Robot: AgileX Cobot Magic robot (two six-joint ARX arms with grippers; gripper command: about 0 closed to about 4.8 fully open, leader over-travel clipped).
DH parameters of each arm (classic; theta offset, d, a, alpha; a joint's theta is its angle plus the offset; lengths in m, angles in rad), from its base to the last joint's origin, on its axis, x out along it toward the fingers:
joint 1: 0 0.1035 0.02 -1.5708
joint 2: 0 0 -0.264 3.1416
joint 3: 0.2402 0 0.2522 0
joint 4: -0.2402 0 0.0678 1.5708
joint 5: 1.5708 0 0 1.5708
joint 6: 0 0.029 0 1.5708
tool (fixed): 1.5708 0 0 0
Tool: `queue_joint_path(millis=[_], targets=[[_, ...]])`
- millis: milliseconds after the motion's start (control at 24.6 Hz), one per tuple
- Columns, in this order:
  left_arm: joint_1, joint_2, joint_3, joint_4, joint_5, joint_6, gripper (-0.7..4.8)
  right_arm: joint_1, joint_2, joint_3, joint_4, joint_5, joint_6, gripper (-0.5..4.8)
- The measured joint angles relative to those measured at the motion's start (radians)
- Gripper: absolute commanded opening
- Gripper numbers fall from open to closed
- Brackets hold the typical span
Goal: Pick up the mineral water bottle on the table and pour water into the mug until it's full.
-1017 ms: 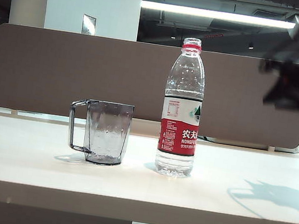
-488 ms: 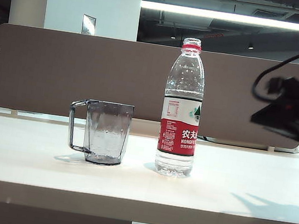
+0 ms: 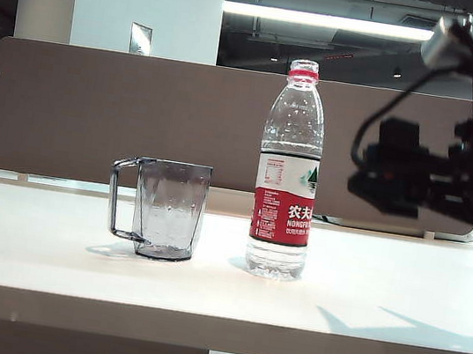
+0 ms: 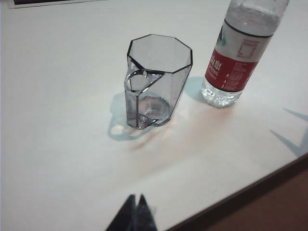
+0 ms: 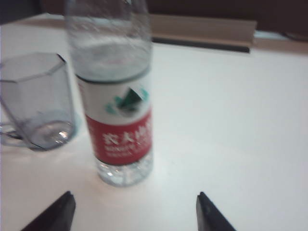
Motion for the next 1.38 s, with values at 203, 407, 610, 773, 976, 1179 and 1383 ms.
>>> queue_joint_path(millis=[203, 407, 610, 773, 976, 1179, 1383], targets=[[0.000, 0.000, 0.000, 0.000, 0.001, 0.000, -0.02, 0.002, 0.097, 0.008, 0.043, 0.002, 0.032, 3.43], [0.000, 0.000, 0.000, 0.000, 0.001, 0.000, -0.02, 0.001, 0.268, 0.024, 0.237, 0.002, 0.098, 3.43], [0.000, 0.000, 0.000, 0.000, 0.001, 0.000, -0.02, 0.001, 0.457, 0.161, 0.336, -0.036, 0.105, 4.12], [0.000, 0.000, 0.000, 0.000, 0.001, 0.000, -0.02, 0.001, 0.493, 0.232, 0.338, -0.048, 0.106, 4.37], [0.000, 0.000, 0.000, 0.000, 0.001, 0.000, -0.02, 0.001, 0.542, 0.306, 0.328, -0.048, 0.105, 4.55], [0.000, 0.000, 0.000, 0.000, 0.001, 0.000, -0.02, 0.000, 0.587, 0.366, 0.312, -0.045, 0.104, 4.55], [0.000, 0.000, 0.000, 0.000, 0.001, 0.000, -0.02, -0.006, 0.623, 0.417, 0.305, -0.046, 0.093, 4.54]])
